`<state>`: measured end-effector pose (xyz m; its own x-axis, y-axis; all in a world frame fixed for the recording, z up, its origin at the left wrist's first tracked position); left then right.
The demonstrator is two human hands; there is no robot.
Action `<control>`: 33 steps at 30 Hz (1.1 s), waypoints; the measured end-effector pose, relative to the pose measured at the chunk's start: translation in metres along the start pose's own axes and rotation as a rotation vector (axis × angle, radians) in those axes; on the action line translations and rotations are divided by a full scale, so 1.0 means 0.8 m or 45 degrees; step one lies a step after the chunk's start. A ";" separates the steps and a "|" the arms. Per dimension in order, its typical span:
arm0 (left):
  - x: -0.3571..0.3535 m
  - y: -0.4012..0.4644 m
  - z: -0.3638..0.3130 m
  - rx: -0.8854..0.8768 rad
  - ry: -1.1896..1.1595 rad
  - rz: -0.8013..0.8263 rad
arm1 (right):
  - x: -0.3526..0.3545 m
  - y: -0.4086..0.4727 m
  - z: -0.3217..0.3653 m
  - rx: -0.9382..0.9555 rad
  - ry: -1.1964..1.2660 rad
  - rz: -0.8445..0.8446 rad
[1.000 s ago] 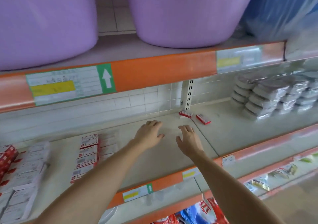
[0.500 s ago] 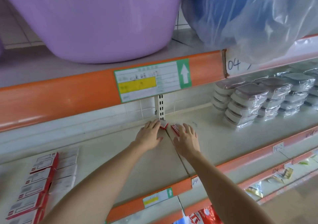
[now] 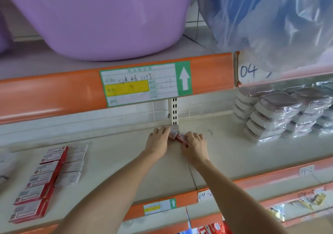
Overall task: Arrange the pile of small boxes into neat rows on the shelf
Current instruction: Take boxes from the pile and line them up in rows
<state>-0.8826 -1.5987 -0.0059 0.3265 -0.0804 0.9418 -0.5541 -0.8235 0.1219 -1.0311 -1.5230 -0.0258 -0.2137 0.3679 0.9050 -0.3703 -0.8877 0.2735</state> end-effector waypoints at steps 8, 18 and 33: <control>0.014 -0.051 0.051 0.134 0.047 -0.056 | -0.004 -0.006 0.049 0.260 0.070 0.188; 0.029 -0.138 0.121 0.297 -0.297 -0.349 | -0.029 -0.027 0.126 0.413 0.277 0.318; 0.028 -0.159 0.137 0.439 -0.712 -0.592 | -0.054 -0.039 0.141 0.455 0.097 0.087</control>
<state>-0.7206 -1.5574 -0.0346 0.8512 0.1193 0.5111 -0.0293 -0.9615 0.2732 -0.9085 -1.5420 -0.0367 -0.2991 0.3118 0.9018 -0.0170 -0.9467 0.3217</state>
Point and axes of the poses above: each hand's wrist, its own y-axis towards the middle knuckle, its own x-axis out of the back of the hand, z = x × y, the point moved 2 cm from there along y, towards the middle knuckle, and after that the axes turned 12 degrees about -y, right-handed, at the moved point
